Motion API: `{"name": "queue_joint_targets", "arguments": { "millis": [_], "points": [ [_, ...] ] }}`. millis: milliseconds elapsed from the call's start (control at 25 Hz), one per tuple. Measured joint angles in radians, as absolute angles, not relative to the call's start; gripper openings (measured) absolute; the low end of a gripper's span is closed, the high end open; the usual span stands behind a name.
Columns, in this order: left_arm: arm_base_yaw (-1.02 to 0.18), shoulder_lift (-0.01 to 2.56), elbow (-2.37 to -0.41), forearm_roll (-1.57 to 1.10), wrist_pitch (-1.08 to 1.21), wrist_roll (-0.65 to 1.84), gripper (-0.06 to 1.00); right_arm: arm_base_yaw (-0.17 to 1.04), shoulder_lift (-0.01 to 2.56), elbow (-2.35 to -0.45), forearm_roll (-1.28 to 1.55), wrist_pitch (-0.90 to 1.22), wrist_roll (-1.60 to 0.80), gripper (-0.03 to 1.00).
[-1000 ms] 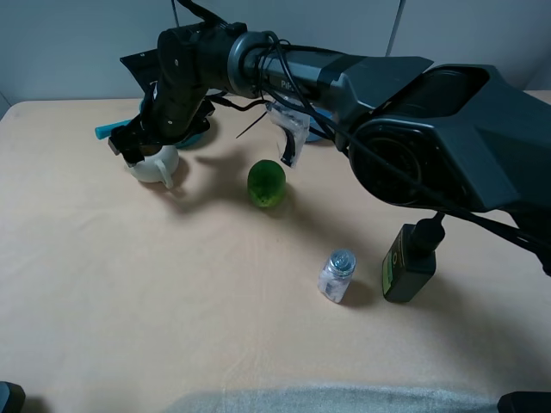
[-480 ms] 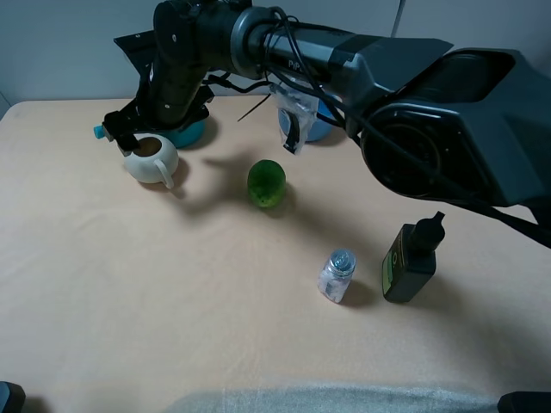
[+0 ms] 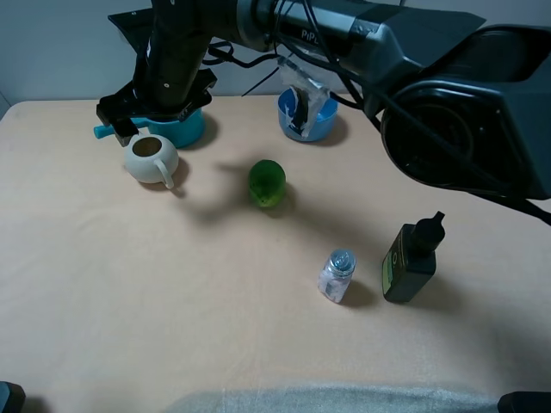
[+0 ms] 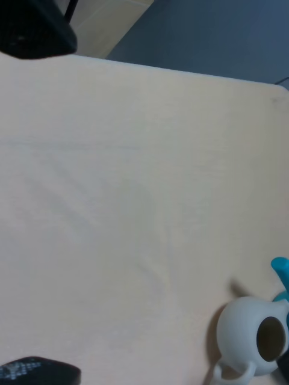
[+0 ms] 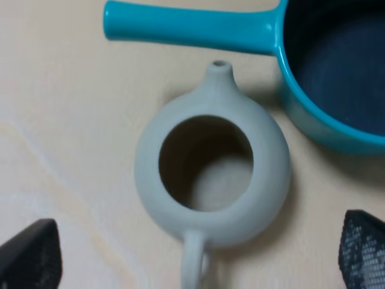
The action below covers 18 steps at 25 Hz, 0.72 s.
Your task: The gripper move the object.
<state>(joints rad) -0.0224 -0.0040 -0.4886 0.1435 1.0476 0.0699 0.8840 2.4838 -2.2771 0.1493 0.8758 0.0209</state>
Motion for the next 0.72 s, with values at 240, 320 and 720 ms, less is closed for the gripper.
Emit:
{"name": "queue_joint_targets", "arguments": {
  "millis": [240, 320, 720],
  "points": [
    [-0.022, -0.004, -0.489, 0.144, 1.048, 0.07, 0.99, 0.882, 2.425, -2.277, 0.15, 0.943, 0.021, 0.69],
    [-0.022, -0.004, -0.489, 0.144, 1.048, 0.07, 0.99, 0.877, 2.403, -2.277, 0.154, 0.98, 0.021, 0.69],
    [-0.022, -0.004, -0.489, 0.144, 1.047, 0.07, 0.99, 0.833, 2.309, -2.284, 0.172, 1.199, 0.02, 0.69]
  ]
}}
